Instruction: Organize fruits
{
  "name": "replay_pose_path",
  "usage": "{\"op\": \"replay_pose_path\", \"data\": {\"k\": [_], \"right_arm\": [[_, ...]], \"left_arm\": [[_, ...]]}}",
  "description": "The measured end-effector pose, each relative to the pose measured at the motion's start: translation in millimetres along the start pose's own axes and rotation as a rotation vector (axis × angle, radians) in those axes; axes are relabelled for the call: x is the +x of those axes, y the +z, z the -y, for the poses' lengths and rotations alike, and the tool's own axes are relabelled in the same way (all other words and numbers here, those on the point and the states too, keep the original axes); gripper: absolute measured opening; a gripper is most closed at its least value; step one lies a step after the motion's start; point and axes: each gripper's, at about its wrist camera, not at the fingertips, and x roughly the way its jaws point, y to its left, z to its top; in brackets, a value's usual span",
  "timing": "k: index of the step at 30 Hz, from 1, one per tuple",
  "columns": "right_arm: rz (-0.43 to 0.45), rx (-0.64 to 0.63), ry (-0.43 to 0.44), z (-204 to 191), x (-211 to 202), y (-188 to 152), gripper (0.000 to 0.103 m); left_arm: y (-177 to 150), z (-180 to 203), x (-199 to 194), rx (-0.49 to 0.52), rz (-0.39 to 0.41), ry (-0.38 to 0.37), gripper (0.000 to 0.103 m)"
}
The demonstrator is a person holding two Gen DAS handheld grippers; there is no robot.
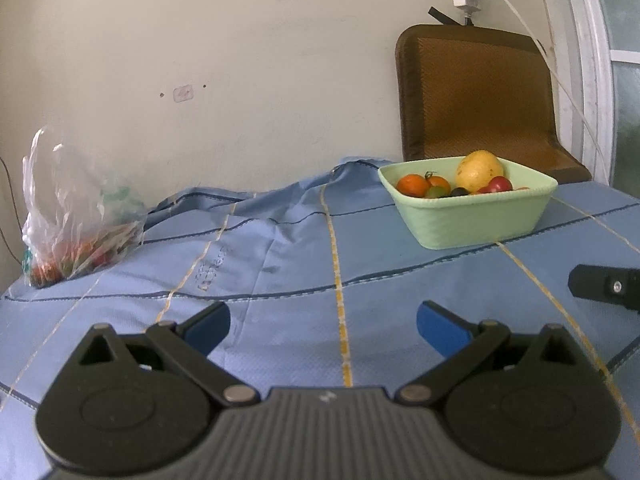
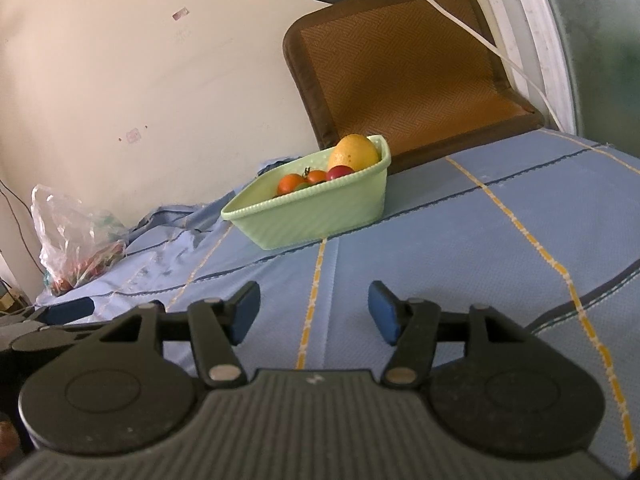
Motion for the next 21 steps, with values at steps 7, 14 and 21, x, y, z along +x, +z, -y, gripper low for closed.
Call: {"op": "replay_pose_path", "data": {"k": [7,14,21], "right_arm": [[0.006,-0.002,0.012,-1.6,-2.5,-1.4,0.063],[0.000,-0.003,0.030,-2.0,-2.2,-0.4,0.064],[-0.006,0.005,0.051,-0.9,-1.4,0.7,0.064]], "left_arm": [[0.2,-0.5,1.2,-0.004,-0.008,-0.010,0.103],[-0.5,2.4,1.7,0.014,-0.010,-0.006,0.103],[-1.0,6.6,1.4,0.044,-0.003,0.004,0.103]]}}
